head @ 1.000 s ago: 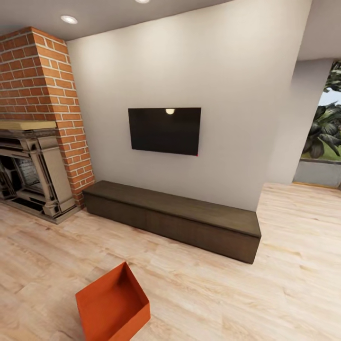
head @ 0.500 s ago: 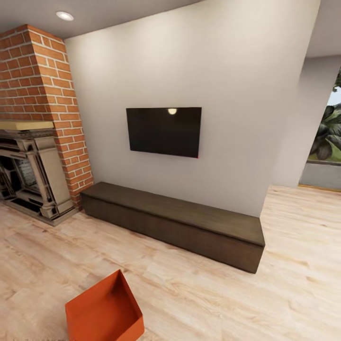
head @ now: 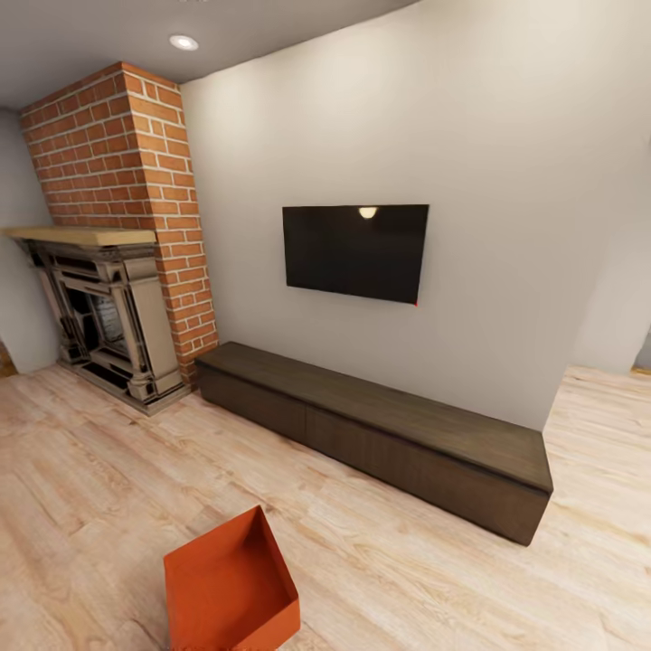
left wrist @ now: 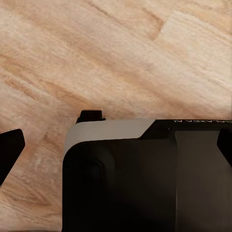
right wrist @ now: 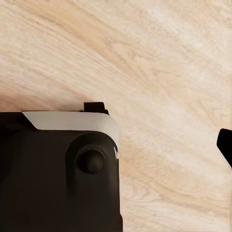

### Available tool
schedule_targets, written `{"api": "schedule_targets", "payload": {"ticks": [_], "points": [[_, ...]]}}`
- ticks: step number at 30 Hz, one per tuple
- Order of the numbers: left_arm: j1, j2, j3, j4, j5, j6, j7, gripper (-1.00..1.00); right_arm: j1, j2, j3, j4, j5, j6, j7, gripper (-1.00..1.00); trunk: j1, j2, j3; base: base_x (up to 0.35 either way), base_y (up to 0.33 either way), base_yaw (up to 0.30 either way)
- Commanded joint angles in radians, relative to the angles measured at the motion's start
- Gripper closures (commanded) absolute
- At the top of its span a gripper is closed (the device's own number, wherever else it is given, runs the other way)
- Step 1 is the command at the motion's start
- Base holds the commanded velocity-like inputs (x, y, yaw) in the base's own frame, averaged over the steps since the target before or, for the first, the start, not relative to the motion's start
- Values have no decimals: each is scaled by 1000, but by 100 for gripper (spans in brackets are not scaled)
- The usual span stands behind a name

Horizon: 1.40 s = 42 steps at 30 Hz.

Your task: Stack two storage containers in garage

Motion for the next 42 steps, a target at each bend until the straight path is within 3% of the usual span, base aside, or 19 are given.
{"api": "schedule_targets", "payload": {"ticks": [1,42], "points": [[-1,0,1,1,0,-4,3,-100,-1,1,9,2,-9,-5,-1,-100,0,-1,-1,0,0,272],[-1,0,1,1,0,-4,4,-100,-1,1,8,2,-9,-5,-1,-100,0,-1,-1,0,0,272]]}}
